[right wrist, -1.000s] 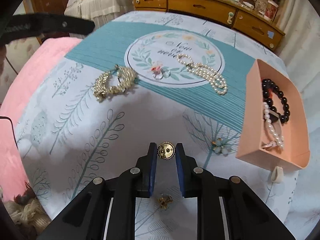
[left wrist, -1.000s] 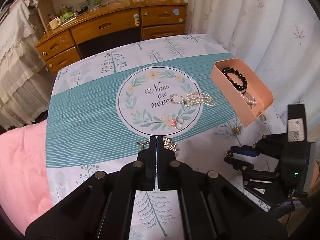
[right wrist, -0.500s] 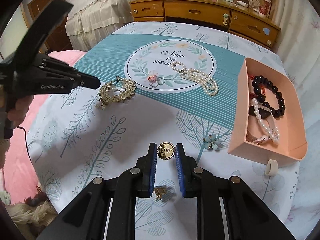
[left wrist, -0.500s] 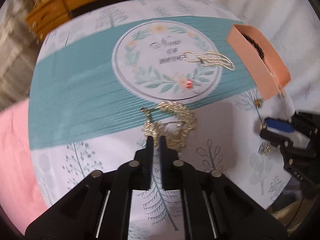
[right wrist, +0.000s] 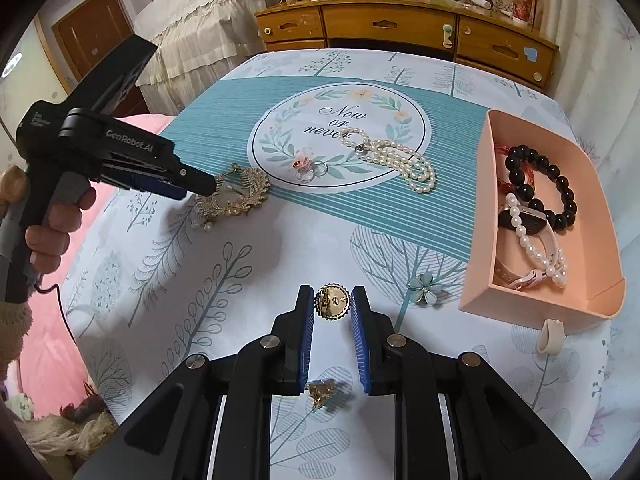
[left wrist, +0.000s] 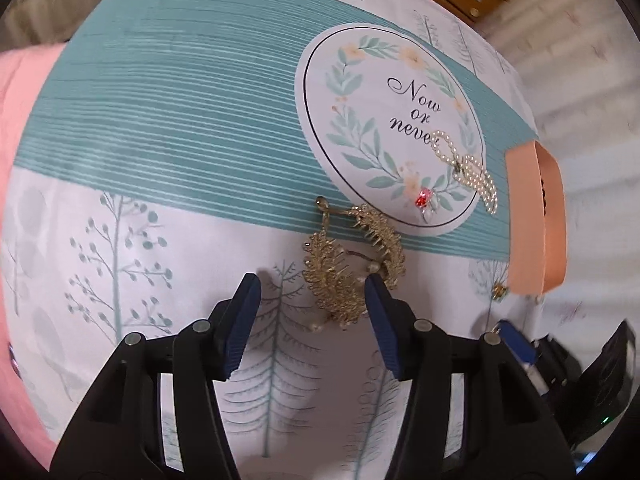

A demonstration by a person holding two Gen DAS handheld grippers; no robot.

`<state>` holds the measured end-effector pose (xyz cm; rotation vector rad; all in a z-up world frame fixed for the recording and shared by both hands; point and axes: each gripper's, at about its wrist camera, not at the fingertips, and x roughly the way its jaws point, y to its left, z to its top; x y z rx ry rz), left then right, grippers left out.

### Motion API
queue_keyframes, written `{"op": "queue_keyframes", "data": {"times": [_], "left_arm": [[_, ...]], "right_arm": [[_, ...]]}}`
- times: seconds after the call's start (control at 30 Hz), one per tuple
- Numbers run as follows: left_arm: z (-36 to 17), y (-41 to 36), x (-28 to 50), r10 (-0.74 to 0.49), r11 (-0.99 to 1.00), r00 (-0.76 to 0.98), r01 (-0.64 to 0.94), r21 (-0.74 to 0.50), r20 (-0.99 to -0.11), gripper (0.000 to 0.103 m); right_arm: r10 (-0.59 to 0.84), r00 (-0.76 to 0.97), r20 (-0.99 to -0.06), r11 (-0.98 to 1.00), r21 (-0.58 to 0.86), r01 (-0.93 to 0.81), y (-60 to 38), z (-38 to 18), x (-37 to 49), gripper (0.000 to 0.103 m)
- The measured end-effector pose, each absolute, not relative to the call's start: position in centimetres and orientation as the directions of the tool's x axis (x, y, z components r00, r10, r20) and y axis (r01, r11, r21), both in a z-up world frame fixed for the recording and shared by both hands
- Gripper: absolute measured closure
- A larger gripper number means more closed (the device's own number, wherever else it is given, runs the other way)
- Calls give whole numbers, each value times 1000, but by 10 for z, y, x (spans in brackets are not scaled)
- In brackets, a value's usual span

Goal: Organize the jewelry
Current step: 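Lift the gold leaf hair comb with the left tool while the right holds the coin charm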

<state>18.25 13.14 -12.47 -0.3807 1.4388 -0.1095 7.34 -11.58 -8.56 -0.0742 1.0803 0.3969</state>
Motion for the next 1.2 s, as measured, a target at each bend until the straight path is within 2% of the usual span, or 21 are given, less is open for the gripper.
{"op": "queue_keyframes", "data": {"times": [0.23, 0.4, 0.53, 0.77, 0.8, 0.83, 1.2], "left_arm": [[-132, 125, 188, -286, 924, 122, -227, -308, -950, 52], [-134, 118, 191, -229, 927, 127, -274, -256, -965, 53], [-134, 107, 194, -132, 947, 105, -279, -157, -986, 62], [-135, 85, 201, -31, 962, 74, -269, -50, -997, 64], [-135, 82, 202, -12, 964, 72, -264, -30, -997, 68], [-134, 79, 202, 4, 967, 80, -255, -16, -997, 78], [-118, 76, 186, 21, 971, 143, -240, -14, -990, 79]], "right_arm": [[289, 407, -867, 927, 146, -346, -119, -86, 72, 85], [297, 412, -861, 927, 155, -342, -122, -85, 71, 85], [303, 413, -859, 926, 164, -339, -125, -85, 70, 85], [311, 418, -853, 930, 182, -321, -135, -84, 69, 85], [313, 418, -853, 930, 185, -319, -137, -84, 69, 85], [315, 418, -852, 929, 188, -318, -138, -85, 69, 85], [331, 448, -831, 930, 208, -302, -156, -73, 62, 85]]}}
